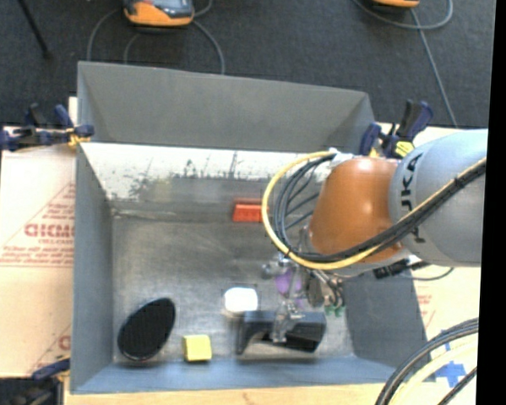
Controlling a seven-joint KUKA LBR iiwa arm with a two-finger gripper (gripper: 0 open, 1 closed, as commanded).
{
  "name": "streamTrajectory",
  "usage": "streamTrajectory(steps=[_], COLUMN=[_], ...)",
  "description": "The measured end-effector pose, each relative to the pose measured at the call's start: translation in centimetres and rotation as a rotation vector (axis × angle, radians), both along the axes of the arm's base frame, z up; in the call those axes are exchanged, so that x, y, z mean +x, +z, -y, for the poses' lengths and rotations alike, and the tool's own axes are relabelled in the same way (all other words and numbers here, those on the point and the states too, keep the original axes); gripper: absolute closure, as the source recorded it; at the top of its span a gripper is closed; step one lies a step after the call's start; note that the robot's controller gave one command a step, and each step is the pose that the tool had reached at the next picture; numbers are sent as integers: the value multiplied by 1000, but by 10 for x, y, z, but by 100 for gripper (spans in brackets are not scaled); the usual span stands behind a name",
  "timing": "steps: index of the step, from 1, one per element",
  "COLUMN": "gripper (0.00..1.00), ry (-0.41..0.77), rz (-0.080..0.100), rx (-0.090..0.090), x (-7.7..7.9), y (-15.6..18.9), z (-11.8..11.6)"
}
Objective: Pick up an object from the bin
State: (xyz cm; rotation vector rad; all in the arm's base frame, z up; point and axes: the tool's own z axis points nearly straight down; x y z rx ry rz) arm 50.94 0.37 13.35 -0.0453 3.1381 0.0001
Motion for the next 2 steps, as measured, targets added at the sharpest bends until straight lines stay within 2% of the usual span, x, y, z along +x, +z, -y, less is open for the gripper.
streamTrajectory(steps=[1,2], gripper=[100,100], ry=[155,155], rz=[17,17], rx=[1,1], x=[-31,-31], y=[-57,-57], z=[7,7])
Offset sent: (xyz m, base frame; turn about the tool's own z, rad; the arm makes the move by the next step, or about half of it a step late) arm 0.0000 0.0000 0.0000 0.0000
